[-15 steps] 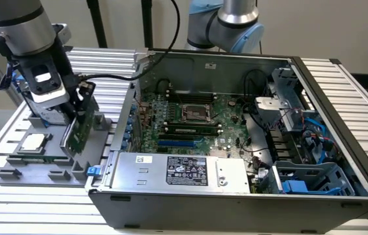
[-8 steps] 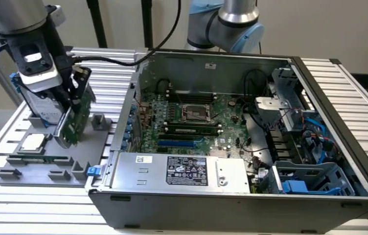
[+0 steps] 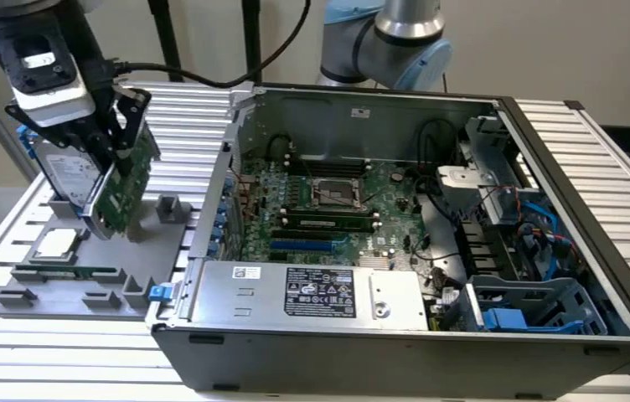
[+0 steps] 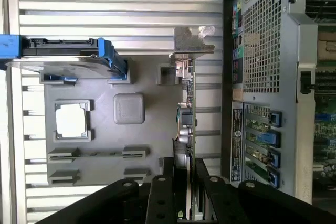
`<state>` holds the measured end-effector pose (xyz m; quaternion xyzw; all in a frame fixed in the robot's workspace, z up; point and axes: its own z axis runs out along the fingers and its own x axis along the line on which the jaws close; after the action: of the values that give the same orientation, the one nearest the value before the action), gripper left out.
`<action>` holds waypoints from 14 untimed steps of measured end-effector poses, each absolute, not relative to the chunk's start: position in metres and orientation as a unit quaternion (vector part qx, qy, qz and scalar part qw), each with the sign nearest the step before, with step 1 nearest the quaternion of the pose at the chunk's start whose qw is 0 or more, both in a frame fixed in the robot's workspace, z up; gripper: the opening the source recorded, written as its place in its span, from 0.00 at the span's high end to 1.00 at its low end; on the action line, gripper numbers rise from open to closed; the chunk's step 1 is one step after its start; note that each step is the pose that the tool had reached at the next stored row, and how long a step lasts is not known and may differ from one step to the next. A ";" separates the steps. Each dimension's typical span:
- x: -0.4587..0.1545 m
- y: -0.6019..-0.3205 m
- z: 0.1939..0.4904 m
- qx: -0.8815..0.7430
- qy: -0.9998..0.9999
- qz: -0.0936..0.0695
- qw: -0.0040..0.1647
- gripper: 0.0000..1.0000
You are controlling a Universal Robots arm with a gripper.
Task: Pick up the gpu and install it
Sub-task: 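Pick up the gpu and move the gpu toward the slot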
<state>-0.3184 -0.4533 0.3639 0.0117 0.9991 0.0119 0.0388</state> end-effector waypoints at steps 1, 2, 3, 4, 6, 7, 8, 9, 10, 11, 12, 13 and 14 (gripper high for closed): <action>-0.316 -0.454 0.368 0.012 0.999 0.012 0.038 1.00; -0.313 -0.455 0.373 0.012 0.999 0.012 0.038 1.00; -0.310 -0.456 0.378 0.012 0.999 0.012 0.038 1.00; -0.306 -0.457 0.382 0.012 0.999 0.012 0.037 1.00; -0.298 -0.459 0.391 0.012 0.999 0.012 0.036 1.00; -0.294 -0.460 0.396 0.012 0.999 0.012 0.035 1.00; -0.290 -0.462 0.400 0.012 0.999 0.012 0.034 1.00; -0.286 -0.463 0.405 0.012 0.999 0.012 0.033 1.00; -0.282 -0.464 0.409 0.012 0.999 0.012 0.033 1.00; -0.277 -0.465 0.414 0.012 0.999 0.012 0.032 1.00; -0.272 -0.466 0.419 0.012 0.999 0.012 0.031 1.00; -0.268 -0.467 0.423 0.012 0.999 0.012 0.030 1.00; -0.263 -0.467 0.428 0.012 0.999 0.012 0.029 1.00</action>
<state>-0.2633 -0.4673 0.4278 0.0118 0.9994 0.0119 0.0290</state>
